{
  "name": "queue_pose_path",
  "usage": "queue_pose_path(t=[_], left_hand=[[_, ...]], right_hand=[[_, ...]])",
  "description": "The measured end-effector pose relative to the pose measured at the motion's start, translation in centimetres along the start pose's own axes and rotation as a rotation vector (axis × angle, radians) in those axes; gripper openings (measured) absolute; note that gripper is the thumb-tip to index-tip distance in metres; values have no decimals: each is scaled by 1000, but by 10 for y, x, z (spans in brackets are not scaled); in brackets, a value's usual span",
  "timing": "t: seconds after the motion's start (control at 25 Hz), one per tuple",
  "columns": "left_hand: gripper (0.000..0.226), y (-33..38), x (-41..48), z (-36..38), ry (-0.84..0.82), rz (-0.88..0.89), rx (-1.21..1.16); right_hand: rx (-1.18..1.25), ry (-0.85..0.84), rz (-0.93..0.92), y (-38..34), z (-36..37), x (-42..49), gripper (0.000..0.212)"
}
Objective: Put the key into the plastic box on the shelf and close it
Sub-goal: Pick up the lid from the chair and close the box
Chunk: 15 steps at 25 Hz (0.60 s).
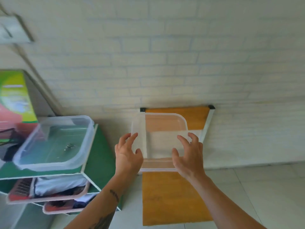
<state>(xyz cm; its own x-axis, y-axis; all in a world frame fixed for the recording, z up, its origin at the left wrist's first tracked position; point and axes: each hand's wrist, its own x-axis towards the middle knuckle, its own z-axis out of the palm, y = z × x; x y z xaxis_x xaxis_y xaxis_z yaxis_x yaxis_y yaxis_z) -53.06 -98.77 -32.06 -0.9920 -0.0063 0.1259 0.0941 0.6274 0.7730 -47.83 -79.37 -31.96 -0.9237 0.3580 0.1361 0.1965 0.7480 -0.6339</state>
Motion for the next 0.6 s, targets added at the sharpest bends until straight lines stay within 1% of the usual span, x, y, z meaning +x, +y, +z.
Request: queue_pose_path(t=[0.12, 0.28, 0.36, 0.44, 0.6], left_hand=[[57, 3, 14, -40, 69, 12, 6], [56, -13, 33, -97, 173, 19, 6], [53, -28, 39, -125, 207, 14, 0], [51, -51, 45, -155, 232, 16, 12], [49, -105, 61, -217, 242, 12, 35]], right_hand=[[28, 24, -68, -41, -1, 11, 60], [24, 30, -148, -93, 18, 16, 56], [13, 25, -172, -121, 35, 15, 57], [5, 24, -177, -153, 58, 11, 54], [-23, -26, -168, -212, 111, 0, 53]])
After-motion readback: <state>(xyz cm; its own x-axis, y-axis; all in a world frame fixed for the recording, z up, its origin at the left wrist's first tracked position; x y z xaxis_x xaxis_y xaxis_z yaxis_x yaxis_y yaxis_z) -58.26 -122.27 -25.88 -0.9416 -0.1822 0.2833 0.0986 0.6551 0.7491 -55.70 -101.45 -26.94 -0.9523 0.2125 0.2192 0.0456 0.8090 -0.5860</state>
